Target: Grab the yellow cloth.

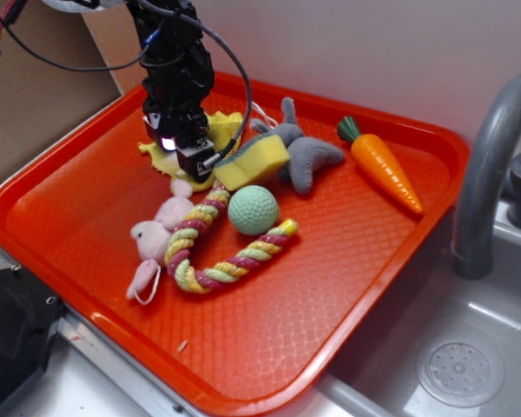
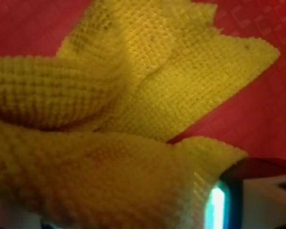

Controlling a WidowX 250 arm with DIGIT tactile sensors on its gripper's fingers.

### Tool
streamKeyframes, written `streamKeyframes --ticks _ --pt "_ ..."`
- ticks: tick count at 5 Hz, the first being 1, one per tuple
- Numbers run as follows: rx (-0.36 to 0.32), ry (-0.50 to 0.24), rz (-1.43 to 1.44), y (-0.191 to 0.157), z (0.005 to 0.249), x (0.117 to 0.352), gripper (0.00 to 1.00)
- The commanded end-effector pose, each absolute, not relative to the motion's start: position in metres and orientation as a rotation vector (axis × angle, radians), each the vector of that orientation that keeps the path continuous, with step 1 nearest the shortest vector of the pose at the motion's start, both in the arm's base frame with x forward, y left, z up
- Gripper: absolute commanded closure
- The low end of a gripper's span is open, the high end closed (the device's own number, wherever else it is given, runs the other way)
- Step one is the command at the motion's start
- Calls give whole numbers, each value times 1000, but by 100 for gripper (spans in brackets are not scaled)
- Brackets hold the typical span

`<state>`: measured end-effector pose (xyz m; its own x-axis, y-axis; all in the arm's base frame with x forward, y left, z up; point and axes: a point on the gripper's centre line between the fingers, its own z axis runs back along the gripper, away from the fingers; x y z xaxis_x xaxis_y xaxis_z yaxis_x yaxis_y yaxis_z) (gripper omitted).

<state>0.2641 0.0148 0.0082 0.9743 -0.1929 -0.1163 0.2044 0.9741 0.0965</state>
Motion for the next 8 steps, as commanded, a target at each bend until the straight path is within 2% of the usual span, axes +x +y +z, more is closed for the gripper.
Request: streamKeyframes --ticks 1,2,3,4,5,6,7,8 --pt "109 36 -186 12 14 261 100" --pt "93 -17 -192 14 52 266 100" --pt "90 -129 -174 7 102 274 100" --pt "88 -202 -140 3 153 276 100" --pt "88 -237 -114 2 203 271 100" --pt "108 -225 -89 -5 241 264 100" --pt "59 -106 -11 -17 266 240 100" --pt "44 -117 17 -20 265 215 100"
